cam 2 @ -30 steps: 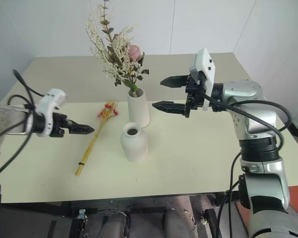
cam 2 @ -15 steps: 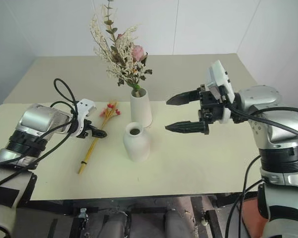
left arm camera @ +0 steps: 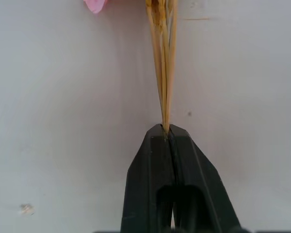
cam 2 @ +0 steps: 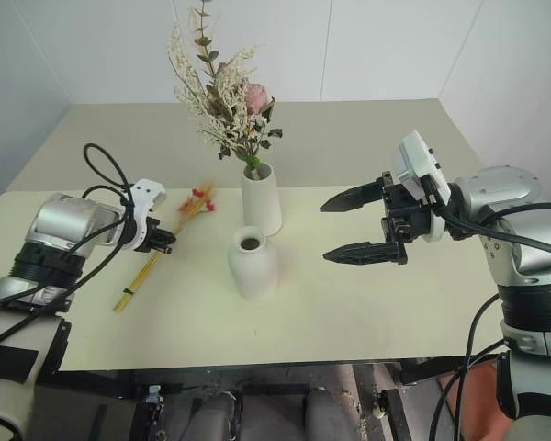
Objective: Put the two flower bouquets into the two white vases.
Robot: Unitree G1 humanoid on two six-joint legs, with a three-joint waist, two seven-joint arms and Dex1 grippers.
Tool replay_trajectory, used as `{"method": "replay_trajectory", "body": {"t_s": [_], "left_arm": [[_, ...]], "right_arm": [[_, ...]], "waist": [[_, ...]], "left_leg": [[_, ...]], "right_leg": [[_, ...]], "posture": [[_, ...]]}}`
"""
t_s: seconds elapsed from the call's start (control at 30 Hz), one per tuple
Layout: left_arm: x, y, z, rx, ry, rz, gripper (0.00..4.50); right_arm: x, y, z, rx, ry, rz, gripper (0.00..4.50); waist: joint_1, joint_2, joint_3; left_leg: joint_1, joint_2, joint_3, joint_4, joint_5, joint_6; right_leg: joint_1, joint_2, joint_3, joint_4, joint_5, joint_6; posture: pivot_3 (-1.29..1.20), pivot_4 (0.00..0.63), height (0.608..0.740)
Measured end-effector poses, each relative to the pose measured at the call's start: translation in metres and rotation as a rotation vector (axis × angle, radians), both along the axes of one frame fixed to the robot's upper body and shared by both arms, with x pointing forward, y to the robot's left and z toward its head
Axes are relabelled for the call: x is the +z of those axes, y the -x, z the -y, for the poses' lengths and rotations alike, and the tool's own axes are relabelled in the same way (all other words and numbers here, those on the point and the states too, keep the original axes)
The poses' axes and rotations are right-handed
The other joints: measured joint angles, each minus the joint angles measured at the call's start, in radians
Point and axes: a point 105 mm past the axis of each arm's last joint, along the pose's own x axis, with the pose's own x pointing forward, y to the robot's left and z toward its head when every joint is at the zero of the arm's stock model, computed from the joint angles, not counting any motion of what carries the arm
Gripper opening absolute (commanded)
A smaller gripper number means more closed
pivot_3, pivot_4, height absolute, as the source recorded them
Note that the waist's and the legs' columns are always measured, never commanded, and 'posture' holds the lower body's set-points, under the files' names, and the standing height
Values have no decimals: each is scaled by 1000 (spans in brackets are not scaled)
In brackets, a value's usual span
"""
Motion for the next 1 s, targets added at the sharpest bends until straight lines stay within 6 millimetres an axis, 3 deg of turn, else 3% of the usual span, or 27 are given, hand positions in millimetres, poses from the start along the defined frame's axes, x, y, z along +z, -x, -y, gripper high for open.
{"method": "replay_trajectory", "body": {"t_s": [0.17,0.23,0.37,0.43,0.5,0.73,1.0], "left_arm": [[25,5,-17,46,51,117,29],[46,10,-20,37,143,206,29],[110,34,-23,-69,370,464,29],[144,54,-10,-191,520,603,29],[163,71,-1,-278,598,670,29],[206,105,51,-615,841,751,29],[218,101,106,-786,952,706,29]], "right_arm": [[-1,0,1,1,1,-3,4500],[-2,-1,2,-4,2,-10,4500],[-7,-1,4,-12,7,-27,4500],[-10,-1,5,-18,10,-34,4500],[-10,-1,5,-19,10,-35,4500],[-13,-6,14,-55,19,-40,4500],[-5,-8,23,-118,-21,-13,4500]], "waist": [[0,0,0],[0,0,0],[1,0,0],[3,0,0],[6,0,0],[6,-1,0],[4,-1,0]], "left_leg": [[0,0,0,0,0,0],[0,0,0,0,0,0],[0,0,0,0,0,0],[0,0,0,1,0,0],[1,0,0,2,0,0],[1,0,0,3,0,0],[1,0,0,3,0,0]], "right_leg": [[0,0,0,0,0,0],[0,0,0,0,0,0],[0,-1,0,0,0,0],[1,-1,-1,0,0,0],[2,-1,-1,0,0,0],[3,-1,-1,-1,1,1],[4,-1,-1,0,1,1]], "posture": [[0,150,740],[0,150,740],[0,150,740],[0,150,740],[0,150,740],[0,150,740],[0,150,740]]}}
